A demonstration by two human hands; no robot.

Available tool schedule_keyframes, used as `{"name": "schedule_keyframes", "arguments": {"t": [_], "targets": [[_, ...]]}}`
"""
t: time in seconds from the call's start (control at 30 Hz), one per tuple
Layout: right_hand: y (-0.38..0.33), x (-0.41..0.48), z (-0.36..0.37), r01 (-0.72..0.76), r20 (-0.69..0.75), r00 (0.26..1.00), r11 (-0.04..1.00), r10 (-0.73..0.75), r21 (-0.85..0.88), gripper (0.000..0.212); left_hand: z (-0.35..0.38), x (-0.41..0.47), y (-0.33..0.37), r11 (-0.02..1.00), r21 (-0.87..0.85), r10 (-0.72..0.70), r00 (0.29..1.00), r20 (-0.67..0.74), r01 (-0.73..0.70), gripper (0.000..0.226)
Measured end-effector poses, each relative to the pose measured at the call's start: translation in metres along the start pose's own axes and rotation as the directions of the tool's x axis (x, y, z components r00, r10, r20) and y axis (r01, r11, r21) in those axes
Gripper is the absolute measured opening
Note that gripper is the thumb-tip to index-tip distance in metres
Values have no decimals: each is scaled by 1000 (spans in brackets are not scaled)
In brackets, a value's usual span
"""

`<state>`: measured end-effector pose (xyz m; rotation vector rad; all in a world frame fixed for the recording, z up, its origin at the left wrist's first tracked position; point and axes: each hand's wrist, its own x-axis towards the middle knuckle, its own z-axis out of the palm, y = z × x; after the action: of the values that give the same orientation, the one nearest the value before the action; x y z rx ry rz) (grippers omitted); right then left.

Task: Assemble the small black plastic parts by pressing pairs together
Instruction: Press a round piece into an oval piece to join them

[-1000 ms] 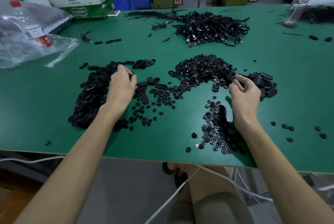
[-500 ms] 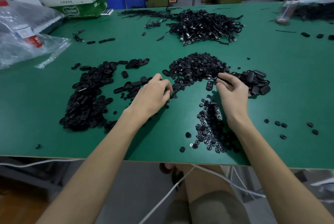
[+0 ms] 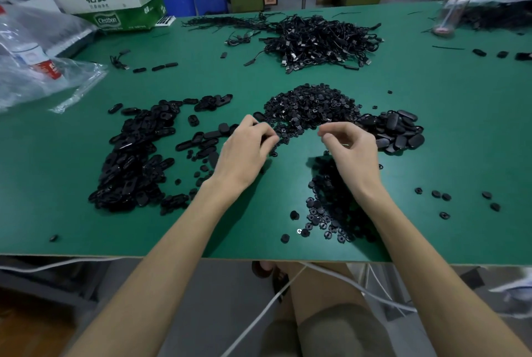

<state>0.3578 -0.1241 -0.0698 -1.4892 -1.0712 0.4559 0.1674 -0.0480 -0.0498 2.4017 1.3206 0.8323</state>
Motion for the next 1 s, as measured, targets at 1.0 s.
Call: {"name": "schedule_keyframes", "arguments": {"t": [1.0], "targets": [[-1, 1, -1, -116, 129, 989, 933, 76, 341, 10, 49, -6, 30, 402, -878, -251, 953, 168, 260, 27]]}}
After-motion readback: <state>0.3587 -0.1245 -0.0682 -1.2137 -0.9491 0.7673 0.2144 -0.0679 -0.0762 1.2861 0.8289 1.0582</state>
